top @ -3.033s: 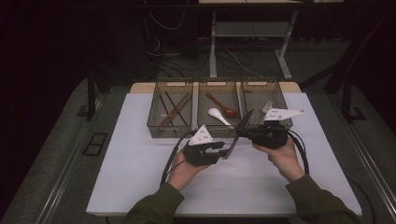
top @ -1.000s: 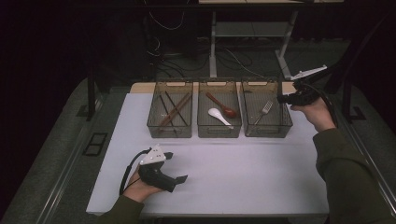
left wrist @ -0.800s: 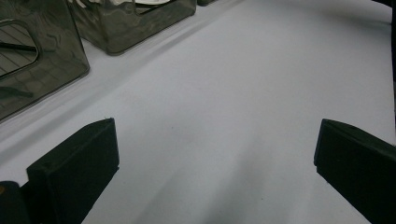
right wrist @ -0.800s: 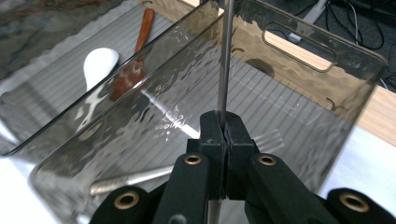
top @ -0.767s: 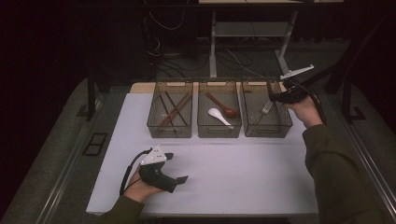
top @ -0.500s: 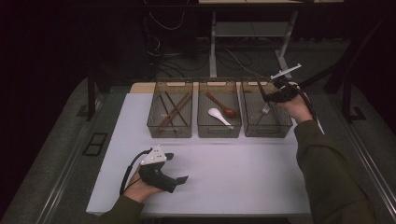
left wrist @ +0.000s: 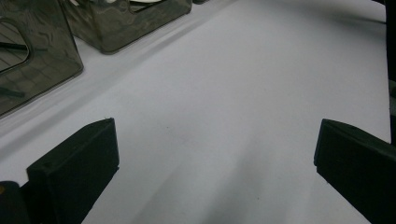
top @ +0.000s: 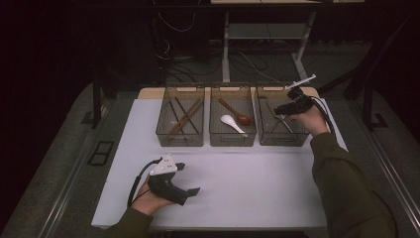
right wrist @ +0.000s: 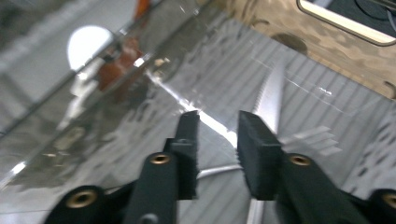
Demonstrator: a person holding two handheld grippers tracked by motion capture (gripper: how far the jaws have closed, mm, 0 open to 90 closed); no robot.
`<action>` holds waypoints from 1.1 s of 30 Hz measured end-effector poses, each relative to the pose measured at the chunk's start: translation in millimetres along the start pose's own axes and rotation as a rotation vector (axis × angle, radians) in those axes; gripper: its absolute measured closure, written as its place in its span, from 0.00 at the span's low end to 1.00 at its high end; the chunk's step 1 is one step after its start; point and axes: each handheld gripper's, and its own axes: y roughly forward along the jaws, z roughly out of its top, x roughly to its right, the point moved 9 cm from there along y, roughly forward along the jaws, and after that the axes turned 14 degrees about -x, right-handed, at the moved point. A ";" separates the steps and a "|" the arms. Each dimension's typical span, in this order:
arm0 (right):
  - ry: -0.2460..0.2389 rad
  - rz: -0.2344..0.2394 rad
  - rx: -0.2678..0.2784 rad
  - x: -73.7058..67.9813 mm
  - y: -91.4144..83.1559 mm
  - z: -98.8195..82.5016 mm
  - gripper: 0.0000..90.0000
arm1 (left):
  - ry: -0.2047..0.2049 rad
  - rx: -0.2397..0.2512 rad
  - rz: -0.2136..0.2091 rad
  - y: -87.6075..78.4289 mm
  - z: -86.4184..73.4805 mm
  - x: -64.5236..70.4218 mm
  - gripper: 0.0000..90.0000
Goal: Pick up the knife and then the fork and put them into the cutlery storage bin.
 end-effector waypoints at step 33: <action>-0.063 0.066 0.346 -77.4 -62.3 -72.1 0.17 | -0.002 -0.022 0.009 2.1 -4.1 -3.6 0.00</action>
